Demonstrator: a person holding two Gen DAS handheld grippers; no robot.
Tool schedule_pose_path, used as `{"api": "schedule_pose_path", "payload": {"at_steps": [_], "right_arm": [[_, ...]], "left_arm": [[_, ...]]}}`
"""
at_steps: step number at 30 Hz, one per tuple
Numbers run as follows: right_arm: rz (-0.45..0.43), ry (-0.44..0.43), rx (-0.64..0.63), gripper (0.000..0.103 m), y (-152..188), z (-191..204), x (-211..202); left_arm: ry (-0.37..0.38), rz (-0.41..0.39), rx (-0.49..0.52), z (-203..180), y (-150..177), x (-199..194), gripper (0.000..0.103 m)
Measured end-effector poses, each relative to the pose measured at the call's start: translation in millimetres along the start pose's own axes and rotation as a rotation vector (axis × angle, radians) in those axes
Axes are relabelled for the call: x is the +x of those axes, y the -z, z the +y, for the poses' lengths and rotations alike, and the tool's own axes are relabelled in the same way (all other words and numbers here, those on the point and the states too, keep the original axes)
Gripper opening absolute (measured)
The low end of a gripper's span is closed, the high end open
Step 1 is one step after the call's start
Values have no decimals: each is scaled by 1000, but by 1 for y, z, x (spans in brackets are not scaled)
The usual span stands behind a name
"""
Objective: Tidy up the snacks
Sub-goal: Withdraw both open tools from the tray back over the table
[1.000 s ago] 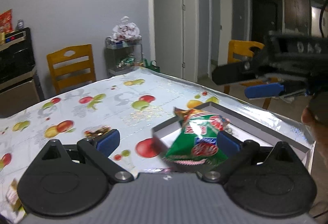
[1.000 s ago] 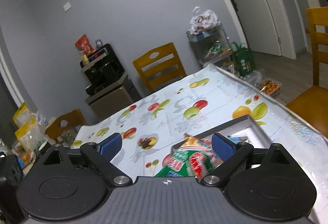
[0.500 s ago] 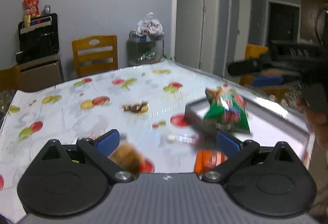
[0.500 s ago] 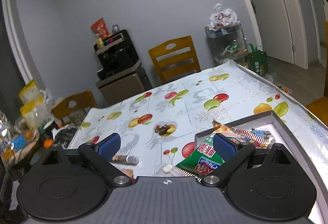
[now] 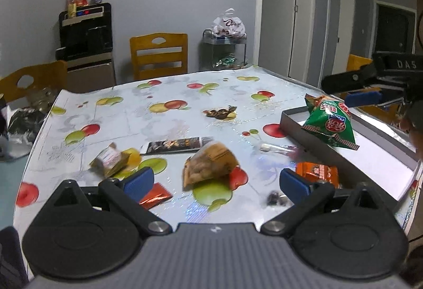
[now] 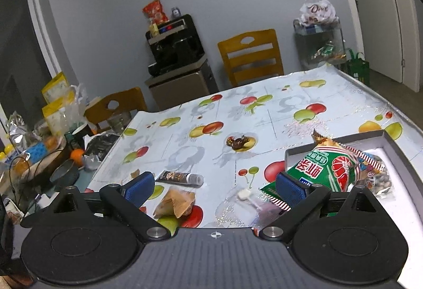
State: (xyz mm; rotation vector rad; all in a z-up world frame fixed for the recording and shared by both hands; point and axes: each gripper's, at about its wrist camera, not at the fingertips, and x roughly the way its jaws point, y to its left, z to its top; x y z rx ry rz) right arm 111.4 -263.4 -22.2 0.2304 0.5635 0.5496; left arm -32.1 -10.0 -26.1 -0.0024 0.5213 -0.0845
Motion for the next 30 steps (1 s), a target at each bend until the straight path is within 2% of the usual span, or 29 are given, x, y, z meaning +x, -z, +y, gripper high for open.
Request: {"api": "schedule_pose_path", "payload": {"at_steps": [10, 16, 23, 30], "right_arm": [[65, -20, -39, 99, 13, 14, 10], [112, -37, -68, 99, 24, 29, 21], [142, -32, -149, 99, 24, 53, 45], [155, -25, -223, 99, 21, 76, 74]], "left_arm": [[-124, 7, -72, 43, 17, -10, 102], [-159, 32, -95, 64, 30, -8, 102], [-181, 45, -73, 74, 24, 16, 102], [-146, 58, -99, 75, 20, 47, 102]]}}
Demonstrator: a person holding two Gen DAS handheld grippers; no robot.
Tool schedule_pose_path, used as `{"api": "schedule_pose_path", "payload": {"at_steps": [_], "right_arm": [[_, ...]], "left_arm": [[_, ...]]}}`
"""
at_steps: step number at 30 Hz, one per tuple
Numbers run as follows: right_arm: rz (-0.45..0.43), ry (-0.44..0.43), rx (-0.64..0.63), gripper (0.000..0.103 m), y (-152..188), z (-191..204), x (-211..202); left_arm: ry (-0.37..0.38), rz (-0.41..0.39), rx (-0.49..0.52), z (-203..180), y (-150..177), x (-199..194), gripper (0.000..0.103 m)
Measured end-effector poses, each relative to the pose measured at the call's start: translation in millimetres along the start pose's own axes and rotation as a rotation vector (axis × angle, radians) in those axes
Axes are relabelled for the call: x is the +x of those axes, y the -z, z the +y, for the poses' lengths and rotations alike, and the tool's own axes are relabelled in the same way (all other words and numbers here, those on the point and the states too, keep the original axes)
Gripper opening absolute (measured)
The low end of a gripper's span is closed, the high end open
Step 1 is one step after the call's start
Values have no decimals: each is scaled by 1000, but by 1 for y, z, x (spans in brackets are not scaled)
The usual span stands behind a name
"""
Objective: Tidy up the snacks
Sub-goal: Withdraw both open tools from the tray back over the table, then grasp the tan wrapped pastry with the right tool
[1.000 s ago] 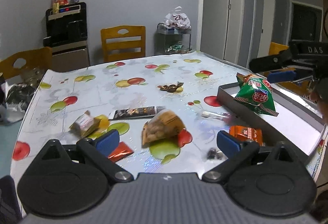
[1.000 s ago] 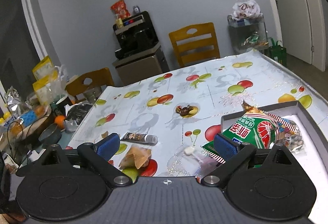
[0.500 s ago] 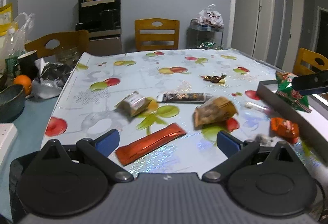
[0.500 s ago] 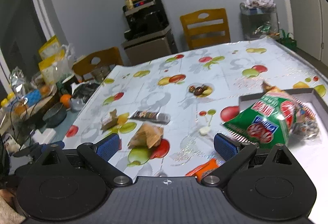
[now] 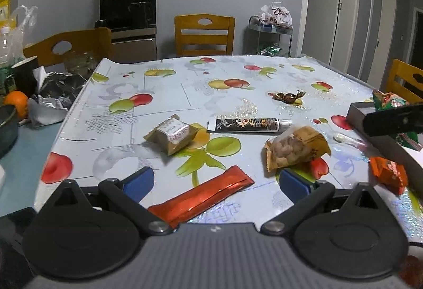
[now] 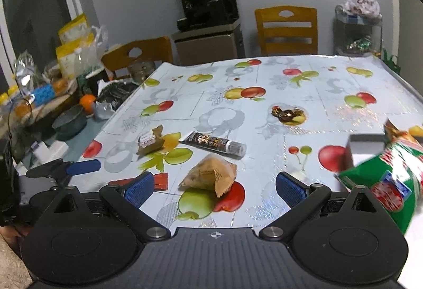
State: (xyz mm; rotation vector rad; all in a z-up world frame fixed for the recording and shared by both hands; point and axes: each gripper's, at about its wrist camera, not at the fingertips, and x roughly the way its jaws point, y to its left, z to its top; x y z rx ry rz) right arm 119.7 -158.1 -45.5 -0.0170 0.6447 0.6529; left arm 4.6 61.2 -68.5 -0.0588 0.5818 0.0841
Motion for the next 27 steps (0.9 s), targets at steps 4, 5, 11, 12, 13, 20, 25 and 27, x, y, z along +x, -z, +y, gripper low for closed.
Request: {"api": "schedule_pose_path", "payload": {"at_steps": [4, 5, 11, 12, 13, 20, 25, 27], "right_arm": [[59, -1, -87, 99, -3, 10, 28], [77, -1, -107, 99, -2, 12, 34], [121, 35, -280, 99, 2, 26, 65], [124, 41, -287, 99, 1, 26, 69], [128, 44, -288, 99, 1, 25, 73], [142, 53, -329, 99, 1, 31, 95], [142, 53, -335, 96, 1, 29, 106], [139, 47, -341, 93, 2, 30, 109]], "left_arm": [[-25, 27, 34, -2, 4, 20, 102], [-25, 36, 44, -3, 5, 24, 102], [6, 52, 27, 3, 7, 36, 102], [4, 56, 32, 2, 8, 38, 102], [6, 66, 36, 2, 8, 41, 102], [13, 119, 52, -1, 10, 53, 102], [26, 121, 49, 0, 11, 54, 102], [26, 121, 49, 0, 11, 54, 102]]}}
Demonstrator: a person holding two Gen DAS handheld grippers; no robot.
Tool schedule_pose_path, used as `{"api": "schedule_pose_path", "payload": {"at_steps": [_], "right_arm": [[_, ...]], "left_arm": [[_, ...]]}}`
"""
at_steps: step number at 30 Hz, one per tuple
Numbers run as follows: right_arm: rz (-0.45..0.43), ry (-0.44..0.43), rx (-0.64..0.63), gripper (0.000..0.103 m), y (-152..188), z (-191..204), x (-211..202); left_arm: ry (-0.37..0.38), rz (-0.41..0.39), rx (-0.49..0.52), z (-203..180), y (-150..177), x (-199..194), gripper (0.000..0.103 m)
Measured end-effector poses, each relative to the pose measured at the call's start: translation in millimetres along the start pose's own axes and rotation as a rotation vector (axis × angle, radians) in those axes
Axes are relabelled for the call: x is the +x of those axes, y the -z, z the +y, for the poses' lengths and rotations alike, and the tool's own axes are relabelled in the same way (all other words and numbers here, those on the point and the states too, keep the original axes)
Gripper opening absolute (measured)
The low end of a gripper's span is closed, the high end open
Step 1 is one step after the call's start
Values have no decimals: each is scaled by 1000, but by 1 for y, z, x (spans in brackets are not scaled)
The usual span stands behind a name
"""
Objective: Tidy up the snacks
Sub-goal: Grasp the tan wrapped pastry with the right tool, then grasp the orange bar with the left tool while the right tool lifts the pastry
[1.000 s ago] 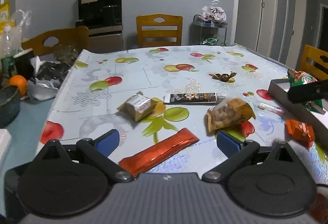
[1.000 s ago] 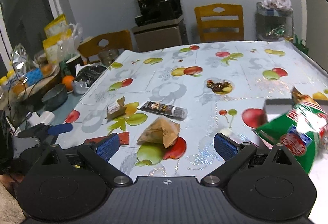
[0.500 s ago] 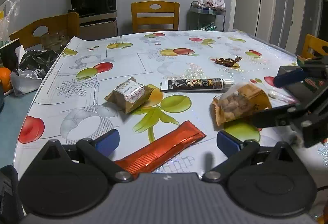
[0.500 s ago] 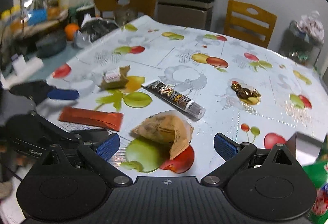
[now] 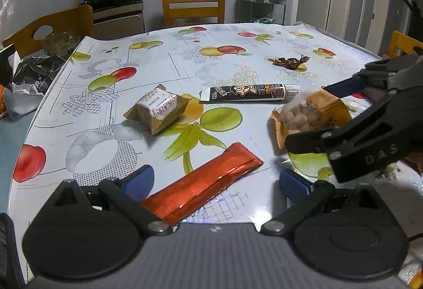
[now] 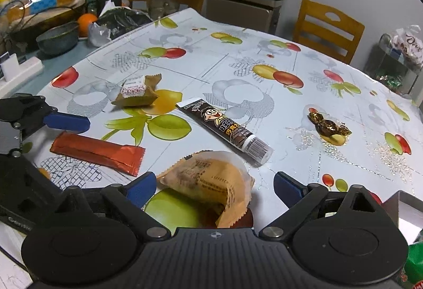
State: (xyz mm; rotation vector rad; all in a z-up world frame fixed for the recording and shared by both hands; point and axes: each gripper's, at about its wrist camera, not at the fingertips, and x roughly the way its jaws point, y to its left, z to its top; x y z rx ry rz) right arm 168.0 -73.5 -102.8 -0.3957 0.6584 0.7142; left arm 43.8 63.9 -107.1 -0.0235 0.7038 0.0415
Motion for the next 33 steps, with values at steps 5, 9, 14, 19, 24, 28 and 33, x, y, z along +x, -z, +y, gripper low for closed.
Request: {"api": "schedule_pose_path", "payload": {"at_steps": [5, 9, 14, 19, 24, 28, 33], "right_arm": [[-1, -2, -38, 81, 1, 5, 9], [-20, -27, -28, 67, 1, 5, 9], [-22, -70, -7, 45, 1, 3, 7], [-22, -76, 7, 40, 2, 4, 5], [-18, -51, 54, 39, 1, 2, -4], [-37, -46, 104, 39, 0, -3, -29], [-69, -72, 177, 39, 5, -11, -60]], "left_arm": [[1, 0, -2, 0, 0, 0, 102], [2, 0, -3, 0, 0, 0, 102], [4, 0, -4, 1, 0, 0, 102], [4, 0, -4, 0, 0, 1, 102], [5, 0, -5, 0, 0, 1, 102], [8, -2, -9, 0, 1, 0, 102], [2, -17, -27, 1, 2, -3, 90]]}}
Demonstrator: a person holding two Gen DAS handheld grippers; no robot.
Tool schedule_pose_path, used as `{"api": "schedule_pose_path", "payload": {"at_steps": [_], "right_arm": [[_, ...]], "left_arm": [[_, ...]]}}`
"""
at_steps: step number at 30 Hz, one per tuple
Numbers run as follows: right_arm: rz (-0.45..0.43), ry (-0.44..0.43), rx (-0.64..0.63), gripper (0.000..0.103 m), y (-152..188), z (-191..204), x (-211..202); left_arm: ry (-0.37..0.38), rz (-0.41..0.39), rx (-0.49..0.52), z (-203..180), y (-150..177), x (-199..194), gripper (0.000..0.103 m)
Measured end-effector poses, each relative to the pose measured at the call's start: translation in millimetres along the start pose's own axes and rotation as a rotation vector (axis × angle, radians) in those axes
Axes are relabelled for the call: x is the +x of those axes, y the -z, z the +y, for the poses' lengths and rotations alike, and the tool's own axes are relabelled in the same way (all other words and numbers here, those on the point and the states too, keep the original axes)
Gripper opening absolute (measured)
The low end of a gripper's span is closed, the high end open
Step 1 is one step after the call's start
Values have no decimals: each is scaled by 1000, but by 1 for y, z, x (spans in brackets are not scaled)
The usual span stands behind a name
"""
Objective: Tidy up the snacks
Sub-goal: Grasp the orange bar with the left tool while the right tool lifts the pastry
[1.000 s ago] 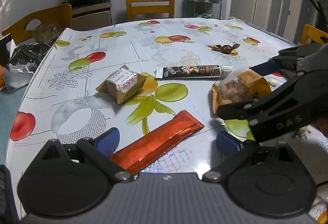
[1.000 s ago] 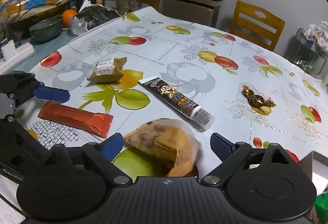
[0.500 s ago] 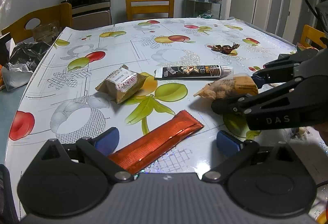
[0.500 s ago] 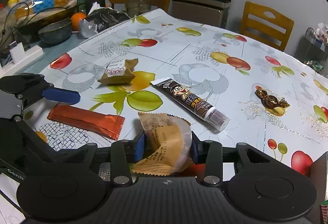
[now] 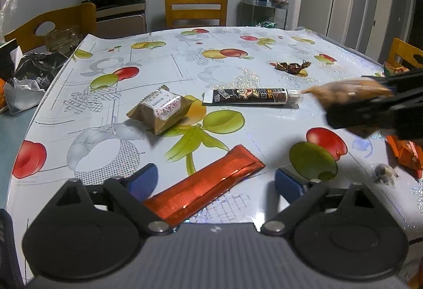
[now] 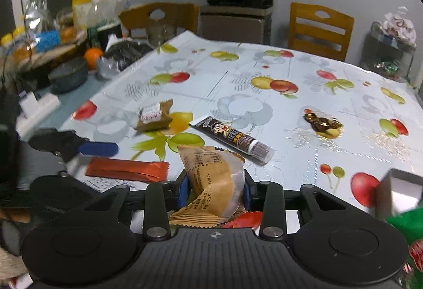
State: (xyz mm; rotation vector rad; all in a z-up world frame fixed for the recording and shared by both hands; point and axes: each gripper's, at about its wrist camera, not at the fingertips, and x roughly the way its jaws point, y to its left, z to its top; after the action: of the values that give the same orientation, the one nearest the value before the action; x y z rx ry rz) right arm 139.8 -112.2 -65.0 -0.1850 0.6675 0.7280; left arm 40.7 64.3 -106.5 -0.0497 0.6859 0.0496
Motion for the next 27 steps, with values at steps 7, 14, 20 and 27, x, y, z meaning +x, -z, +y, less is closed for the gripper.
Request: {"api": "schedule_pose_path", "payload": {"at_steps": [7, 14, 20, 27], "right_arm": [[-16, -53, 47, 39, 12, 2, -26], [-29, -77, 35, 39, 24, 8, -41], [-42, -96, 21, 39, 33, 12, -51], [-60, -105, 33, 39, 38, 7, -62]], "left_arm": [[14, -29, -1, 3, 1, -7, 48], [28, -32, -3, 5, 3, -9, 38], [16, -35, -13, 4, 4, -11, 33], [8, -36, -17, -1, 6, -14, 21]]}}
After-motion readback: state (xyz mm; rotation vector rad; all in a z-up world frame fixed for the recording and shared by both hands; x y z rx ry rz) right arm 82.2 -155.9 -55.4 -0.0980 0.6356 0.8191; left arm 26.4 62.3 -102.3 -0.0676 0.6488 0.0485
